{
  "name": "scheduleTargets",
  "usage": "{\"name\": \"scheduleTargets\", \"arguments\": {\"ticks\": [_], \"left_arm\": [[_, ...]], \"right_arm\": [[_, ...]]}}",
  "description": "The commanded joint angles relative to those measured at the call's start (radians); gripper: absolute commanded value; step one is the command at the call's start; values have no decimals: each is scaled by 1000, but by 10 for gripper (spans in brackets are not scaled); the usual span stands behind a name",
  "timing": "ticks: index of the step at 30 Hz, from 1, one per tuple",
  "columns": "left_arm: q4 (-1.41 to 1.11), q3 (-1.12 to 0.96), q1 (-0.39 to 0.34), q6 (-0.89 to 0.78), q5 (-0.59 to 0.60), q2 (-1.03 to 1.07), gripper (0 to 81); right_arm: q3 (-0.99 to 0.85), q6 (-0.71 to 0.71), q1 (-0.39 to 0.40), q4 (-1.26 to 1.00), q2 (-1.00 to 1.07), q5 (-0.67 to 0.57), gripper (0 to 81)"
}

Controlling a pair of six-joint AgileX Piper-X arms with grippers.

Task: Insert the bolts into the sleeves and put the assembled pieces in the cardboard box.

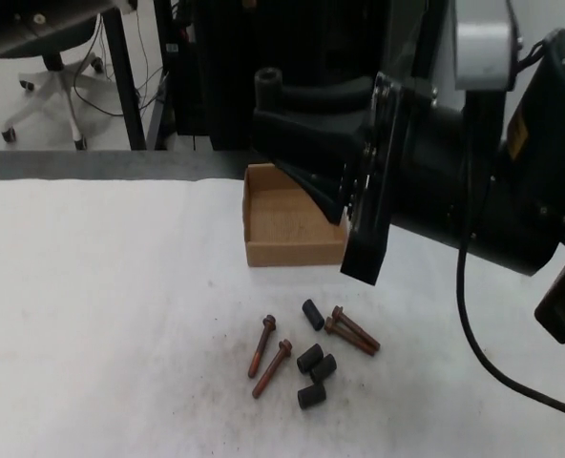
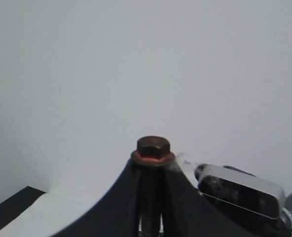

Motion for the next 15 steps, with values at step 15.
{"name": "scheduleTargets", "arguments": {"ticks": [15], "left_arm": [[-18, -5, -12, -22, 120, -13, 3]], "right_arm": [[-58, 29, -8, 25, -4, 43, 8]]}}
